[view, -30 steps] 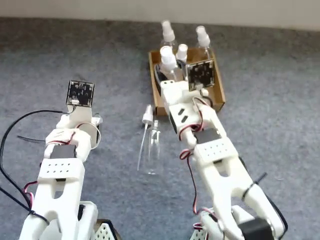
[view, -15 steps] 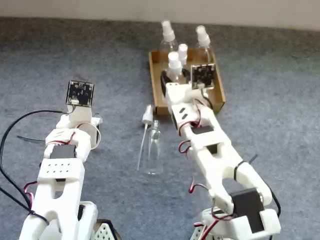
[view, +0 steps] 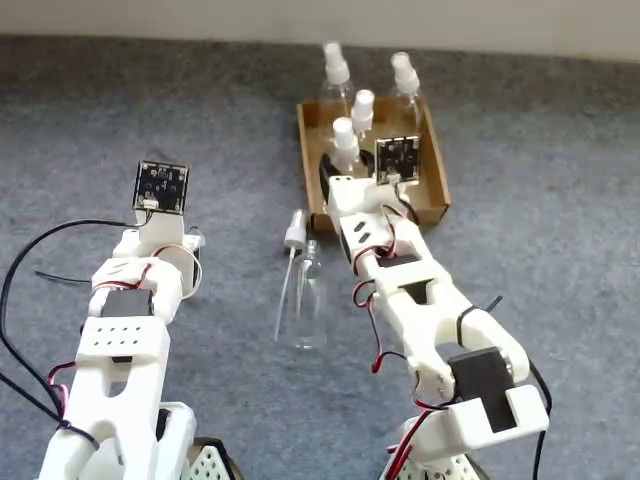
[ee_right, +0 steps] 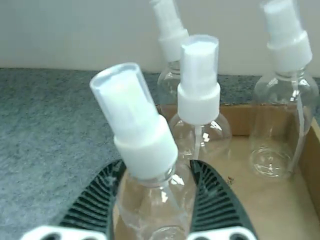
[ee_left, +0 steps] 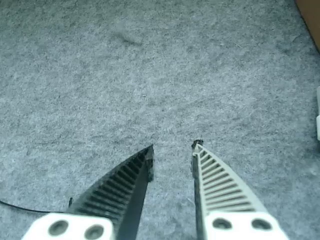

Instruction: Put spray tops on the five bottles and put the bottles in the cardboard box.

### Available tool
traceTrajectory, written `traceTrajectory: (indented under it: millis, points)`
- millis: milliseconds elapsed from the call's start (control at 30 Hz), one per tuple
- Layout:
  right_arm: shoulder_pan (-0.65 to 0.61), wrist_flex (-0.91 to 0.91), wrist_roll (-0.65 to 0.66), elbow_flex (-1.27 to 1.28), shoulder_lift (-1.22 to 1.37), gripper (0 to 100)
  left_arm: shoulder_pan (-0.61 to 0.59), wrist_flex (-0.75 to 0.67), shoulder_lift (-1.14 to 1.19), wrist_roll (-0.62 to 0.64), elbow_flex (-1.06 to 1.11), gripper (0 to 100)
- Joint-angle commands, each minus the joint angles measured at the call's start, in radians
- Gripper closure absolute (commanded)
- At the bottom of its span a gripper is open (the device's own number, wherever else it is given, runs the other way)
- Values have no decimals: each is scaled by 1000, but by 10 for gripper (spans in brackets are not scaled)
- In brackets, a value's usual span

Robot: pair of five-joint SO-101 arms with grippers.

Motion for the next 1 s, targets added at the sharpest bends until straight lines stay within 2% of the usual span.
traceTrajectory:
  millis: [0, 100, 333, 667, 800, 967]
  points:
    - [-22, -19, -2, -65, -4, 988, -4, -21, -5, 0, -5, 870]
    - [-33, 4, -2, -64, -4, 969, -4, -21, -5, 0, -5, 870]
    - [-33, 58, -2, -65, -5, 820, -4, -21, -5, 0, -5, 870]
    - [-30, 62, -2, -65, -68, 813, -4, -21, -5, 0, -5, 870]
    - [-33, 166, -2, -68, -133, 813, -4, -21, -5, 0, -5, 870]
    - [-35, 183, -2, -71, -168, 813, -4, -21, -5, 0, -4, 870]
